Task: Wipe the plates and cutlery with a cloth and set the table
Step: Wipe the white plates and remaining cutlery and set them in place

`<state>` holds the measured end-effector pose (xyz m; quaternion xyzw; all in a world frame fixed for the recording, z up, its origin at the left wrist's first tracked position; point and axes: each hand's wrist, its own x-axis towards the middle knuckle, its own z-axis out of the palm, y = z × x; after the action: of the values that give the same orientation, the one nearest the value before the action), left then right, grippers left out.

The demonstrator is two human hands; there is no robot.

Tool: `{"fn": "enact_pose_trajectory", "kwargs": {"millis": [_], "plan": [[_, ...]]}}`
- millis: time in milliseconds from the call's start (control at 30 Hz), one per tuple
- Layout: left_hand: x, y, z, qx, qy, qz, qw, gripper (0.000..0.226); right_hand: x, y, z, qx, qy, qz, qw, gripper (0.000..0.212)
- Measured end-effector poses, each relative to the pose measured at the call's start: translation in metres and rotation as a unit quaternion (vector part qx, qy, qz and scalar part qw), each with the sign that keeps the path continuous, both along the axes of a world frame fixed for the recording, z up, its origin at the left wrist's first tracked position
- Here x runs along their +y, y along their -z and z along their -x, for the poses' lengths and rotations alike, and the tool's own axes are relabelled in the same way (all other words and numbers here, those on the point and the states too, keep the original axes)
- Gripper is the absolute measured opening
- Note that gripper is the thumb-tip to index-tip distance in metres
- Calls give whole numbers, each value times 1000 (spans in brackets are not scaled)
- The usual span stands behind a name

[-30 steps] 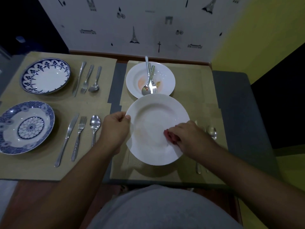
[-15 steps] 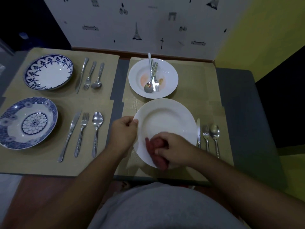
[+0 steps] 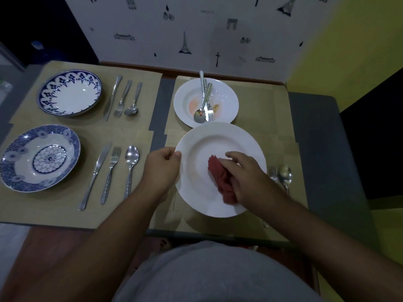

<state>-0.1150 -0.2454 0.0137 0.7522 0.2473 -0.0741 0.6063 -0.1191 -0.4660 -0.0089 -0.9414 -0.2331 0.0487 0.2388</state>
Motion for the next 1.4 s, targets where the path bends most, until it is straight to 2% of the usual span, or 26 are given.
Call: {"fn": "enact_pose_trajectory", "kwargs": {"millis": [167,267,333,433,500,633,733,833,933,1067,1200,1267,1400], "plan": [[0,4,3,18,1,0,1000,24,-18,16,-7,81,-104,78,988,72],[-3,8,6,39,-2,14,999,29,-13,18,-5,107,-112,95,983,76],[-8,6,7,46,6,22,999,30,-2,13,2,107,-103,68,987,68],[-17,5,9,47,34,25,998,27,16,6,12,39,-129,38,990,42],[-18,5,10,46,37,29,998,26,22,5,3,10,-110,43,993,27],[-13,6,8,43,8,52,998,25,14,0,-36,-10,-10,56,998,29],[-7,7,4,38,-12,50,998,27,-2,-12,-31,22,27,57,998,12],[-3,6,2,38,-29,62,997,27,-6,-12,4,60,-6,48,997,21],[-8,8,4,45,11,60,997,25,11,1,20,41,-80,-3,996,50],[-11,9,7,48,28,63,996,27,29,9,-14,-10,-120,-17,993,41],[-3,10,5,58,-1,71,996,25,5,11,-45,-15,2,-13,1000,38],[2,13,5,66,-25,90,993,21,-10,10,-41,-5,24,4,1000,34],[7,22,9,68,-53,97,992,19,-9,10,-1,62,-15,18,998,31]]}}
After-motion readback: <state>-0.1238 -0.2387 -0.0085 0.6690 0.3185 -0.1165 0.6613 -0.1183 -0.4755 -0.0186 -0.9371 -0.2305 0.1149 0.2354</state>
